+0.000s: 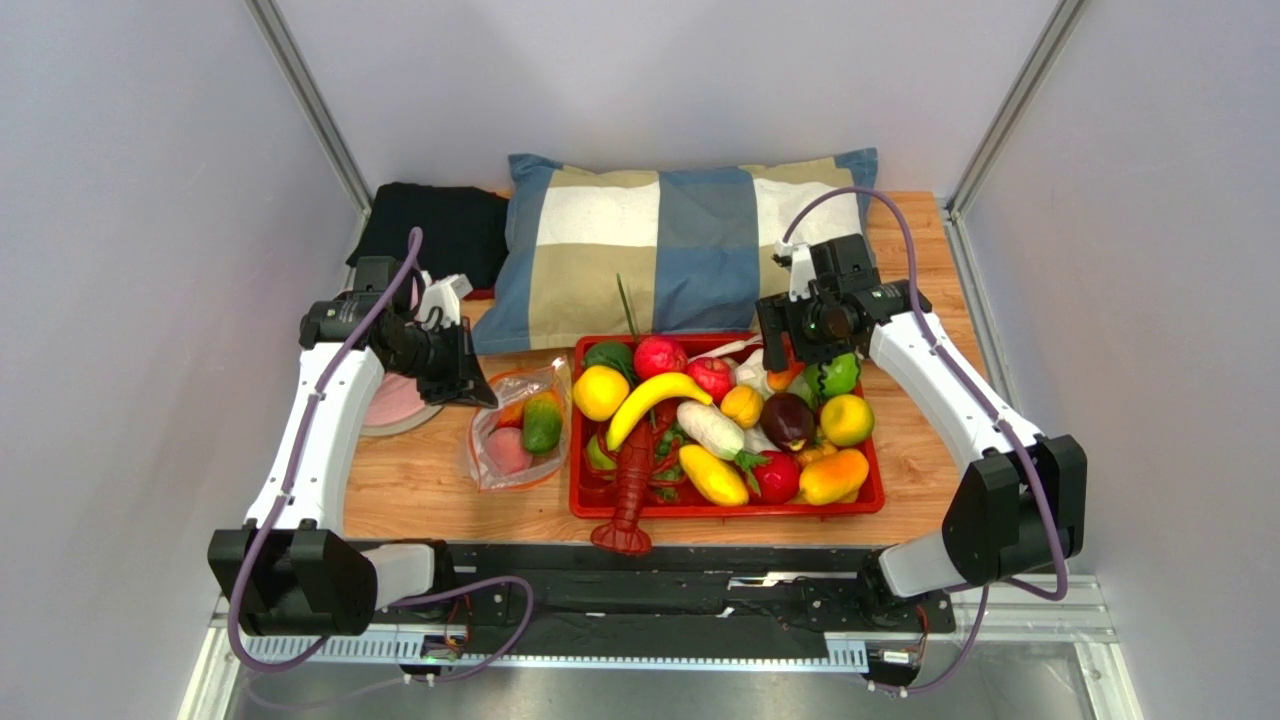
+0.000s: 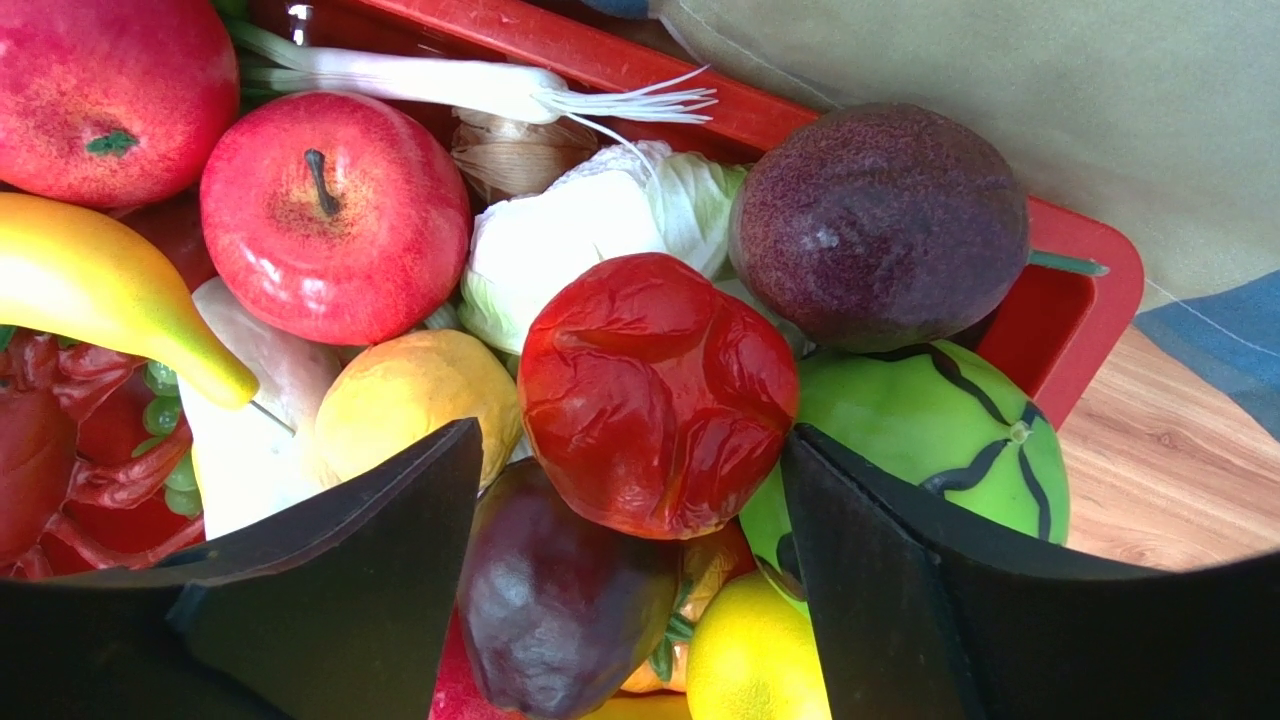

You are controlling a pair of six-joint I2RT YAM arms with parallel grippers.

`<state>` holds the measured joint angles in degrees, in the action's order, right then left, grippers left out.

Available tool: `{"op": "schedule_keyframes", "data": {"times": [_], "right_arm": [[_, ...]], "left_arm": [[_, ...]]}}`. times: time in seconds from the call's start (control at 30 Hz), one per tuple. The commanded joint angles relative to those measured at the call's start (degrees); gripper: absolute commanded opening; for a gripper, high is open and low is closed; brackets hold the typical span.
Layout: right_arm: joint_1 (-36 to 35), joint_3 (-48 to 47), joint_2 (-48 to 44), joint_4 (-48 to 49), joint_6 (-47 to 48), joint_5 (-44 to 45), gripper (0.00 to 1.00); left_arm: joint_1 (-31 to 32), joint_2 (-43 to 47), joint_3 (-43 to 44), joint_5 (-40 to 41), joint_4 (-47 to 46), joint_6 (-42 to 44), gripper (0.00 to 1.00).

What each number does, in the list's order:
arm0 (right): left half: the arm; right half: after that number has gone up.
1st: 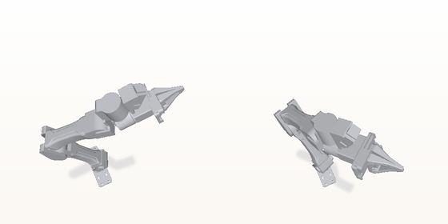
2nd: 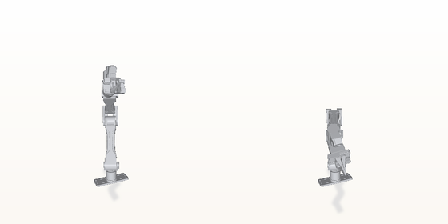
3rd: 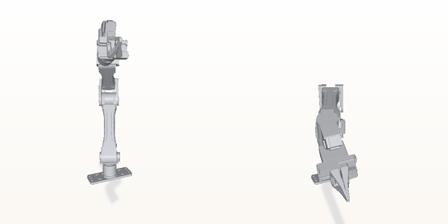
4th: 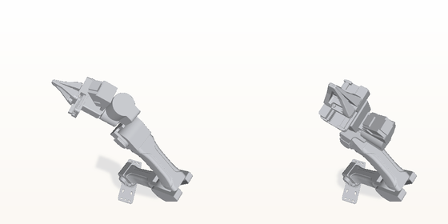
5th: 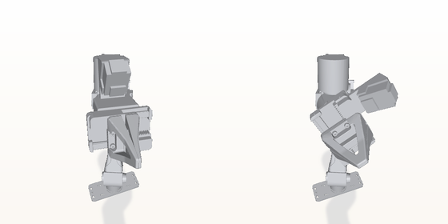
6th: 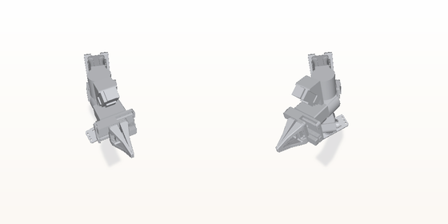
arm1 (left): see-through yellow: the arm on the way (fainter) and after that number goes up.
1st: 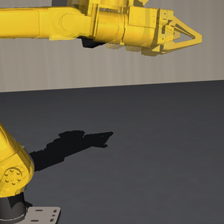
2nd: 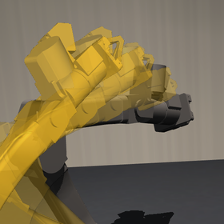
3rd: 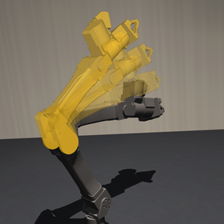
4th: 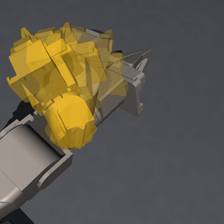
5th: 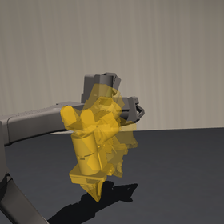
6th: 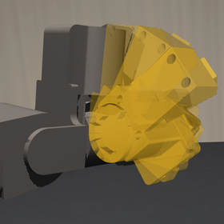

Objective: Place the food in the zip-top bag and seal the zipper
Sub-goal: Pick up the fake fruit from the bin.

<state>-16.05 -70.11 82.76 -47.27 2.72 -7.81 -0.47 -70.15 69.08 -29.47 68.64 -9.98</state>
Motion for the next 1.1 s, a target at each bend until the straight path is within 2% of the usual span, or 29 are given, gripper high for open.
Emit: {"op": "schedule_keyframes", "data": {"times": [0.0,0.27,0.43,0.57,0.63,0.67,0.87,1.07], "right_arm": [[0.15,0.15,0.47,1.91,-1.58,-0.89,0.71],[-0.03,-2.66,-1.46,-0.37,-1.49,-5.71,0.36],[-0.29,-4.86,-5.67,-0.29,-1.93,-15.36,0.27],[-4.32,-6.09,-9.53,7.16,-2.37,-20.57,0.23],[-10.03,-7.23,-10.6,10.16,-1.76,-20.4,0.23],[-15.01,-7.76,-10.86,12.79,-0.71,-20.05,0.23],[-34.88,-9.7,-8.32,22.8,16.33,-14.43,0.24],[-46.94,-7.6,-2.35,32.49,32.23,-10.74,0.24]], "left_arm": [[0.03,-0.07,2.02,0.03,0.09,0.49,0.0],[0.03,-0.16,2.2,-0.14,0.26,0.75,0.0],[0.03,-0.43,2.2,-1.11,0.35,0.75,0.0],[0.03,-0.6,2.38,-1.73,0.44,0.57,0.0],[-0.06,-0.78,2.46,-2.25,0.53,0.57,0.0],[0.03,-0.95,2.46,-2.43,0.53,0.57,0.0],[0.03,-3.93,5.27,-5.41,1.93,1.01,0.0],[0.03,-3.77,5.01,-8.14,1.76,0.4,0.0]]}}
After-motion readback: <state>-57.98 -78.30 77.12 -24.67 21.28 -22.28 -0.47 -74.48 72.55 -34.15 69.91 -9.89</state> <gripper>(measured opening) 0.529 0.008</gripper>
